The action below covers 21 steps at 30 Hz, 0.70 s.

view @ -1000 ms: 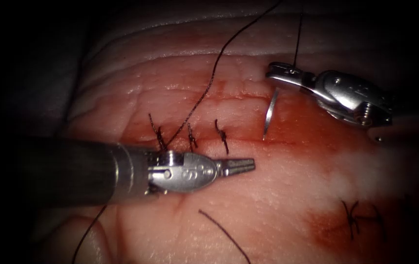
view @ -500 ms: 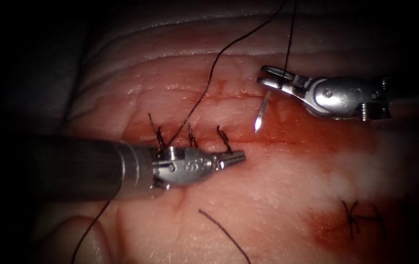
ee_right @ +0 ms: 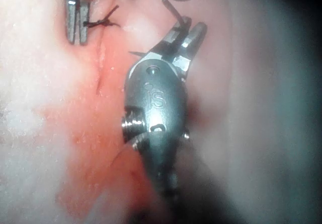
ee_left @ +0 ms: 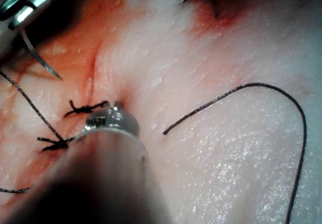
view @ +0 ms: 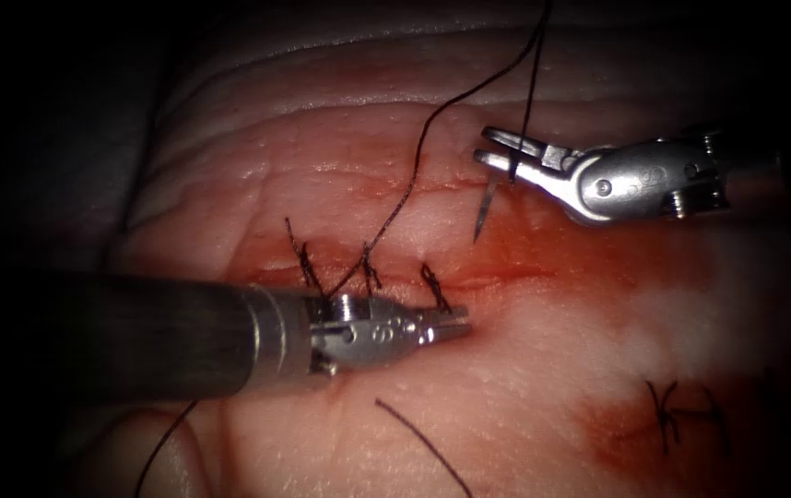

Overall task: Wound Closure
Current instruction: Throw the needle through the top of the incision with the right tool.

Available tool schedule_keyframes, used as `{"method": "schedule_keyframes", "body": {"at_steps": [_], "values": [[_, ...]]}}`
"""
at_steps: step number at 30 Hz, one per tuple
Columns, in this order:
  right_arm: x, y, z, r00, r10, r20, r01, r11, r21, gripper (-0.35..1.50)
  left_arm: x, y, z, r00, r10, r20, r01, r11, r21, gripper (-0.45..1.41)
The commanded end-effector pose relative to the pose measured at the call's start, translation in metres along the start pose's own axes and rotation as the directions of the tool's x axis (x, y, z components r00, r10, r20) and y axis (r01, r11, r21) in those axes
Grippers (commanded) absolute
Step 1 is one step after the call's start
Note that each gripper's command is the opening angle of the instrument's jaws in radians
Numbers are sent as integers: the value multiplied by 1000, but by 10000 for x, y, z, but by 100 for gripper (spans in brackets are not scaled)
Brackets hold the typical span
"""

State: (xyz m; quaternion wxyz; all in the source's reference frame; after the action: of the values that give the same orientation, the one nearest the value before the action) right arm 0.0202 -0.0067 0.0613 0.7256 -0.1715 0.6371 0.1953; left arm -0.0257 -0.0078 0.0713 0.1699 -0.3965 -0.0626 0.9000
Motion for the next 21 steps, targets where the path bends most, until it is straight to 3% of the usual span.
{"method": "schedule_keyframes", "body": {"at_steps": [1, 21], "values": [[-4, -4, 6, 1000, -9, 0, 9, 1000, 4, -35, 0, 2, 5, 1000, -1, -1, 1, 1000, -1, -5], [-20, -21, 7, 993, -114, 12, 113, 993, 30, -35, 7, 2, -4, 1000, -8, -6, 8, 1000, -14, 0]]}}
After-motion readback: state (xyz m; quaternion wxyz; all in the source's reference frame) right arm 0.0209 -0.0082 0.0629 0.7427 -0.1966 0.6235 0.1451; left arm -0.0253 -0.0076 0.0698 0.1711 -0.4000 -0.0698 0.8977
